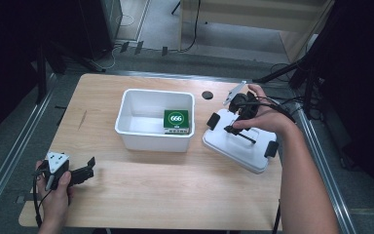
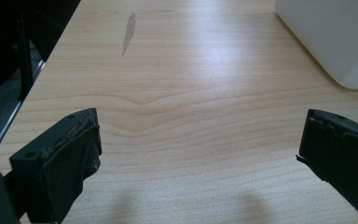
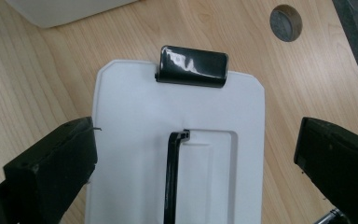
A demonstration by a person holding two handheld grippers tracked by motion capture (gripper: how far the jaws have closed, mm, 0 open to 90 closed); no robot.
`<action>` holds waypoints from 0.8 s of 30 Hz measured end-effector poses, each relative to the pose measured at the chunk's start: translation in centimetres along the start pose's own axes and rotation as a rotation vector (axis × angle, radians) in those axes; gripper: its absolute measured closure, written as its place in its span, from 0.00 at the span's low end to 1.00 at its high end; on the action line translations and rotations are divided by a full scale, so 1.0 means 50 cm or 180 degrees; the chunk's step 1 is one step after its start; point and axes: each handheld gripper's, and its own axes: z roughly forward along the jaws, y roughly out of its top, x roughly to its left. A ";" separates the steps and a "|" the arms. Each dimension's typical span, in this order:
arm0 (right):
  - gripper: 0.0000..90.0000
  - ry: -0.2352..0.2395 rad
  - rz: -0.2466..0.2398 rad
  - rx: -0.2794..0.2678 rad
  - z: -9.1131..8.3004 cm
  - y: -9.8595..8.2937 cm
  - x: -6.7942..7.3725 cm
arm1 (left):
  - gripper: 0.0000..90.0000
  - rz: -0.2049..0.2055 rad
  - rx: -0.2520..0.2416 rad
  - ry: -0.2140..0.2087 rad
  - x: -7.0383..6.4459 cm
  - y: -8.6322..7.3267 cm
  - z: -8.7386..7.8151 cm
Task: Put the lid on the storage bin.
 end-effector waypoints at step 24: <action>0.00 -0.0038 0.0244 0.0170 0.028 -0.078 -0.002 | 0.00 -0.0003 0.0013 0.0026 -0.002 0.001 0.003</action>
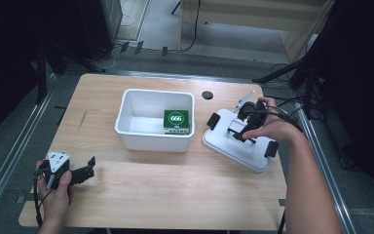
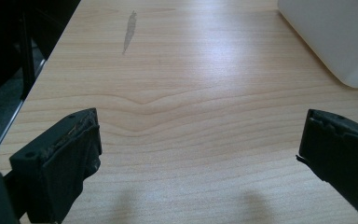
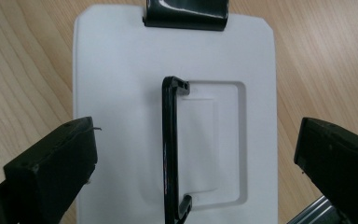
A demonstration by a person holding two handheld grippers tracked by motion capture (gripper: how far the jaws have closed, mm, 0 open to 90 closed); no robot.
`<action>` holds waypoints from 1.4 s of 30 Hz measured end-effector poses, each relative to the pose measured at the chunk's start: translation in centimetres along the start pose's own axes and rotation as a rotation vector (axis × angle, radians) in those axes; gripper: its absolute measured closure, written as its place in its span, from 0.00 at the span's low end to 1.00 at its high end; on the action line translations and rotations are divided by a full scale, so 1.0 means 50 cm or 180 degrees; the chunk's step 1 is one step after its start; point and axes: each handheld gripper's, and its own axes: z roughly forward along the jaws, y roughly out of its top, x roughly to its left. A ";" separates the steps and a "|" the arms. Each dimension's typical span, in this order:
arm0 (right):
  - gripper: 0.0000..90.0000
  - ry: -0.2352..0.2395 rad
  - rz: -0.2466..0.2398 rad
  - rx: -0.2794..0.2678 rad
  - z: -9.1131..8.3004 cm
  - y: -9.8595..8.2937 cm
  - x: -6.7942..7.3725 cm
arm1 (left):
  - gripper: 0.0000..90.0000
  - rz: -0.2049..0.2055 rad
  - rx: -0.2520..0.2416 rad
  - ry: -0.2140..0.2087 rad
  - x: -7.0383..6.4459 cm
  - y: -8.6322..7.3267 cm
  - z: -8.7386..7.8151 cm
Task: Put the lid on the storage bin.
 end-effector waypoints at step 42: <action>0.93 0.0031 0.0083 0.0514 0.060 -0.045 -0.003 | 0.00 0.0016 0.0028 -0.0002 0.000 0.000 0.001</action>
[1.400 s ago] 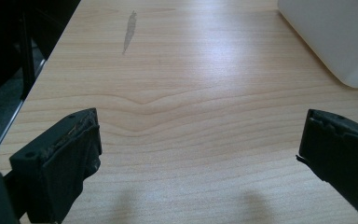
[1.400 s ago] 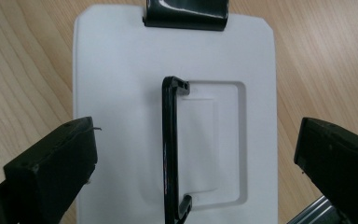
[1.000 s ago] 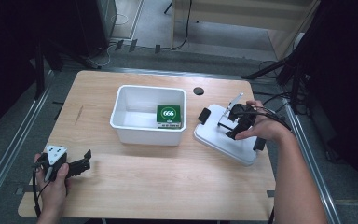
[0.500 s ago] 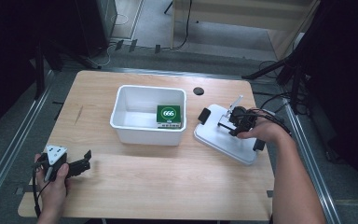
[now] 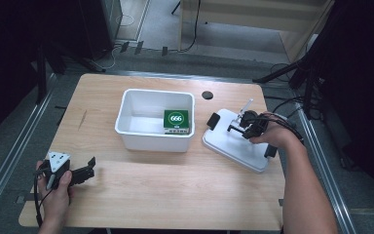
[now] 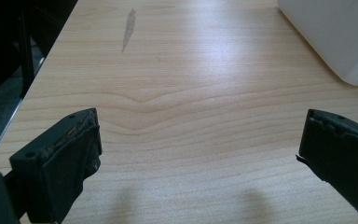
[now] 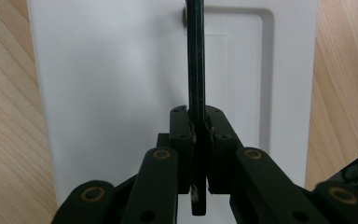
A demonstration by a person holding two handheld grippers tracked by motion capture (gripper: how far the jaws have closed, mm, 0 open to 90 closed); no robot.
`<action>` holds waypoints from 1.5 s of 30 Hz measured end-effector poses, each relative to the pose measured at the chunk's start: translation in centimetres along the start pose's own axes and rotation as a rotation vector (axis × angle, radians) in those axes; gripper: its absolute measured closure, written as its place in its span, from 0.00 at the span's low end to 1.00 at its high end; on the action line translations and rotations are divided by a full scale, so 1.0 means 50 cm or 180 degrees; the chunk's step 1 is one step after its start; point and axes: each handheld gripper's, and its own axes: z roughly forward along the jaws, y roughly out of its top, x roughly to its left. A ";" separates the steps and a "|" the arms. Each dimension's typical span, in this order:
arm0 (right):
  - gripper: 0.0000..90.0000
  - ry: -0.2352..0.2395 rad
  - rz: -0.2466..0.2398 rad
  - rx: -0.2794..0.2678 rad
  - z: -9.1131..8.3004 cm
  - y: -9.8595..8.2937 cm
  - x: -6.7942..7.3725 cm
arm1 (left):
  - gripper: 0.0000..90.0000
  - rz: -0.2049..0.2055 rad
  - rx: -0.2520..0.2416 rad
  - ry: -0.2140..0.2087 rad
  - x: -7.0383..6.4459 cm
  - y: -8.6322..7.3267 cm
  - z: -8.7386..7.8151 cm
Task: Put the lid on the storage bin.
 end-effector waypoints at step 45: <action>0.95 -0.0104 -0.0325 -0.0257 -0.080 0.010 -0.015 | 0.00 0.0006 0.0001 -0.0007 -0.001 0.000 0.000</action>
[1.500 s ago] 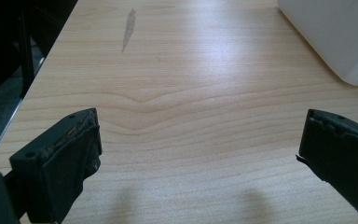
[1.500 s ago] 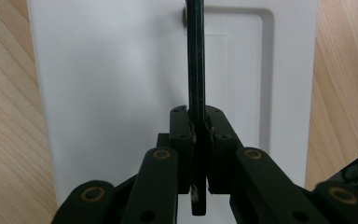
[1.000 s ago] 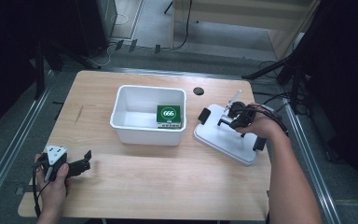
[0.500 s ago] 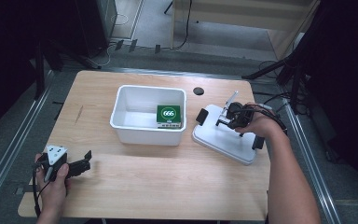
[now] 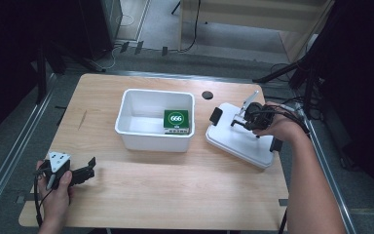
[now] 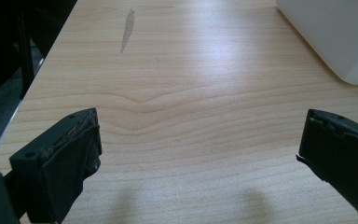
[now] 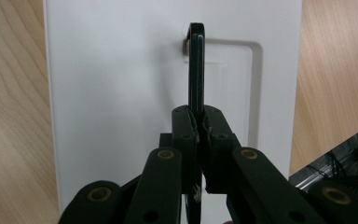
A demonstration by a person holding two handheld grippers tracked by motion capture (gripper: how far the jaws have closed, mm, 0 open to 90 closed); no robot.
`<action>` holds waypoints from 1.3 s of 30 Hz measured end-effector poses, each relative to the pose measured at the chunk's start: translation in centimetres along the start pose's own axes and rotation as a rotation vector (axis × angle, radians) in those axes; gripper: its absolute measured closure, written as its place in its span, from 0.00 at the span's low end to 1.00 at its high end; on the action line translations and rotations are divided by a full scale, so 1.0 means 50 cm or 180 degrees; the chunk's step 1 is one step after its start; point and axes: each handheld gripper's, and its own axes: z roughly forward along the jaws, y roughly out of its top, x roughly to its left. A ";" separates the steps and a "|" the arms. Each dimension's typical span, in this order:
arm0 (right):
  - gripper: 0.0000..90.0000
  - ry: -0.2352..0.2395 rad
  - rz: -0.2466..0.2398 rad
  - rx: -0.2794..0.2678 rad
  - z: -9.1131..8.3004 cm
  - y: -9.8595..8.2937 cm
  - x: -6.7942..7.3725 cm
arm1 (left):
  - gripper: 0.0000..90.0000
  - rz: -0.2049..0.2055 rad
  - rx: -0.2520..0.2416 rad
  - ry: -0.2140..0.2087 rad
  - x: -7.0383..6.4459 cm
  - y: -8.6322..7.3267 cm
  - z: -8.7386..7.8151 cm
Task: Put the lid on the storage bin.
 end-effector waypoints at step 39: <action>0.95 -0.0154 -0.0407 -0.0214 -0.190 0.093 -0.031 | 0.00 -0.0008 -0.0001 -0.0002 0.001 0.000 0.000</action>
